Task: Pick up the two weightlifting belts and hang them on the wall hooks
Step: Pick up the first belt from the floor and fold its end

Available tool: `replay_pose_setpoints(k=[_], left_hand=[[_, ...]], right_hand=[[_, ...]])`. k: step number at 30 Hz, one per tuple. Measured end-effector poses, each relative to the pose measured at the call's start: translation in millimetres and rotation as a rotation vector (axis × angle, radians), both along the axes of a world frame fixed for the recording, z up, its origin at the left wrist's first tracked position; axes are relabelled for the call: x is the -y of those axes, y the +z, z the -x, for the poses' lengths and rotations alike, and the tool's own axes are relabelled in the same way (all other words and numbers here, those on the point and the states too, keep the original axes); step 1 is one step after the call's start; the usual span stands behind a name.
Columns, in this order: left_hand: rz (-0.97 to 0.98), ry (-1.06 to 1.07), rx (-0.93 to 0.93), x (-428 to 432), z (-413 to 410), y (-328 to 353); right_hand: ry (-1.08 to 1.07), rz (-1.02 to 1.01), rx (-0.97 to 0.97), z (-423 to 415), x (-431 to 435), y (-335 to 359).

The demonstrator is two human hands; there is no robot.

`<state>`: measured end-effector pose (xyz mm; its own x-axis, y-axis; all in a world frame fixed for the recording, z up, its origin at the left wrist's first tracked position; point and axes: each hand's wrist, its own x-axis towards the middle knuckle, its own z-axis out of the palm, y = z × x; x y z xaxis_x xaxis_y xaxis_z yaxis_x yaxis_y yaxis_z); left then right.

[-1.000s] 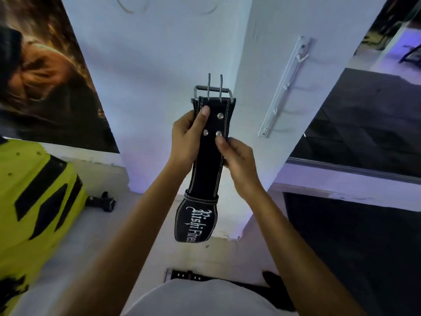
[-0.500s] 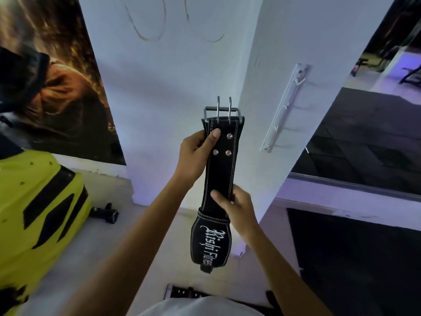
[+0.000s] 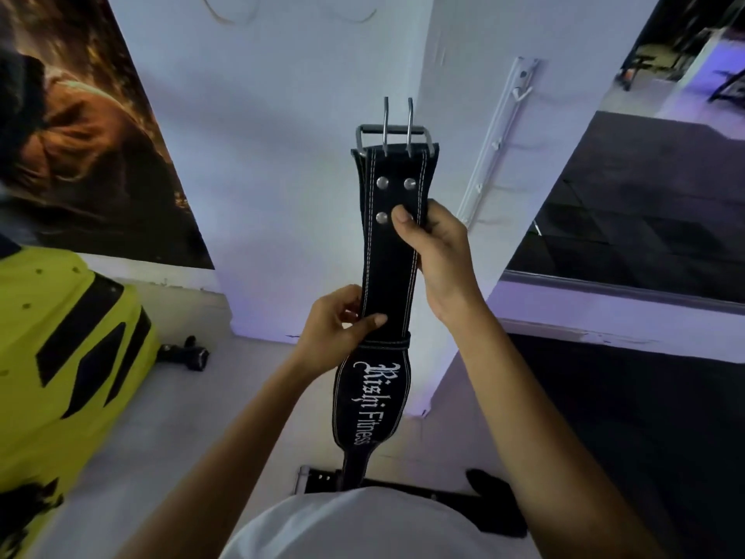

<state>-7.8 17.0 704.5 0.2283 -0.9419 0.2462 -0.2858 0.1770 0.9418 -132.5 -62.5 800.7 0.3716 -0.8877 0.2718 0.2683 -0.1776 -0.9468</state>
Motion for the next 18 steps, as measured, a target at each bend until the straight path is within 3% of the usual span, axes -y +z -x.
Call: replay_pose_setpoints(k=[7,9,13,18], left_hand=[[0.165,0.035,-0.248,13.7,-1.2,54.1],[0.131,0.009,-0.214,12.7,-0.6,46.3],[-0.006,-0.025,0.067,1.1,0.2,2.0],[-0.008,0.016,-0.072,-2.7,2.8,1.8]], right_hand=[[0.029,-0.025,0.006,0.7,-7.2,-10.8],[0.011,-0.001,0.005,0.0,-4.4,-5.2],[-0.016,0.03,0.013,3.4,4.7,2.0],[0.002,0.017,-0.027,4.1,1.1,-7.9]])
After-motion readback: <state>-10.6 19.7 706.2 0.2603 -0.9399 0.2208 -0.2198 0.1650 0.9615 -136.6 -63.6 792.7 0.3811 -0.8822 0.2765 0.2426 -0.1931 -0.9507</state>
